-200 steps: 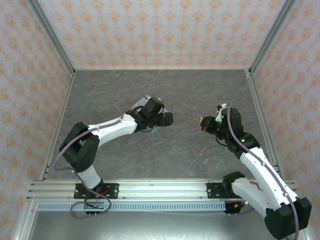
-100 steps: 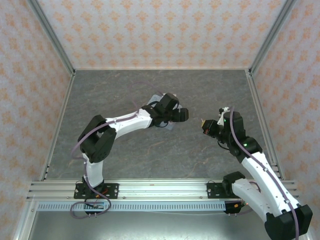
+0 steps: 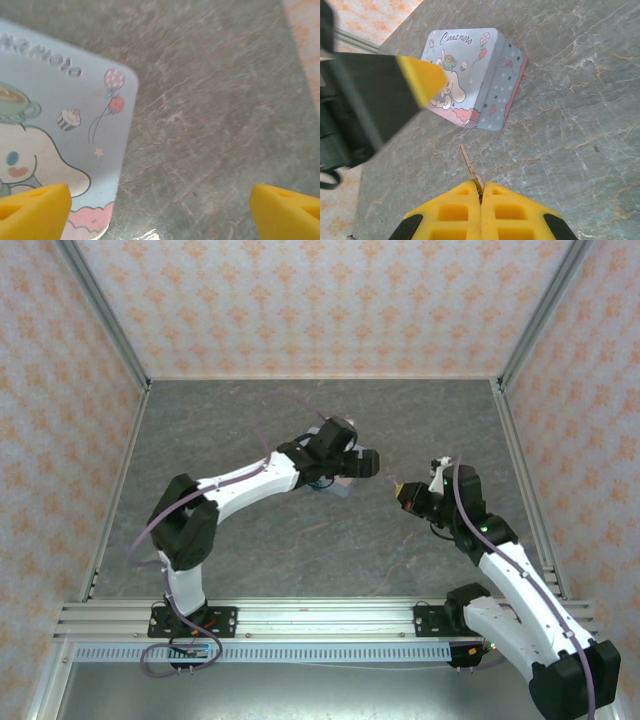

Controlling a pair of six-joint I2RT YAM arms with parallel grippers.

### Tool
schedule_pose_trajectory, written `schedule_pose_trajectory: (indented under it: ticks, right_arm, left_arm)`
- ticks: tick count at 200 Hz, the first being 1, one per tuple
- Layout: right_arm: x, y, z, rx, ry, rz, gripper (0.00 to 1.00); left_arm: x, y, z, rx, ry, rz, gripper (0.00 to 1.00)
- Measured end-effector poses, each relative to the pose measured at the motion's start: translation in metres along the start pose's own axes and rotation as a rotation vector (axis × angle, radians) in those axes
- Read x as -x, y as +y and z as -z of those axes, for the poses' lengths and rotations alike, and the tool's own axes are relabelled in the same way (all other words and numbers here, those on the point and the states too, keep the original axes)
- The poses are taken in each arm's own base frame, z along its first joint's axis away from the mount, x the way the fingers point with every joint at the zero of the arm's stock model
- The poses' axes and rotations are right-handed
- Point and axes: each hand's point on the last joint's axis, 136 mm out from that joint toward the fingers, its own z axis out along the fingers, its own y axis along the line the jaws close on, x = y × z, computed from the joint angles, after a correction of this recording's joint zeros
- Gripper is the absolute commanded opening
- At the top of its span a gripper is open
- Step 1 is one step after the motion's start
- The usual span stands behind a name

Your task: Unlock the padlock with the key

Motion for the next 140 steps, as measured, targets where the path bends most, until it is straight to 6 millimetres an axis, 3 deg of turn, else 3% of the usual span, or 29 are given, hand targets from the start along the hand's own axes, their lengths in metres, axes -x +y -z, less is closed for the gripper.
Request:
schedule_pose_trajectory:
  ticks: [28,62,109,140]
  right_arm:
    - [0.0,0.0,-0.012,0.007,0.027,-0.013,0.0]
    - [-0.002,-0.001,-0.027,0.014,0.067,-0.04,0.0]
    - [0.003,0.007,-0.04,0.067,0.069,-0.056,0.0]
    - [0.002,0.007,-0.051,0.083,0.077,-0.07,0.0]
  left_arm:
    - [0.025,-0.003,0.043,-0.036,-0.092,-0.023,1.0]
    - [0.026,0.032,0.069,0.017,-0.144,-0.012,1.0]
    - [-0.021,0.063,0.071,0.014,-0.103,-0.104,0.94]
    - [-0.054,0.079,0.069,-0.013,-0.088,-0.159,0.97]
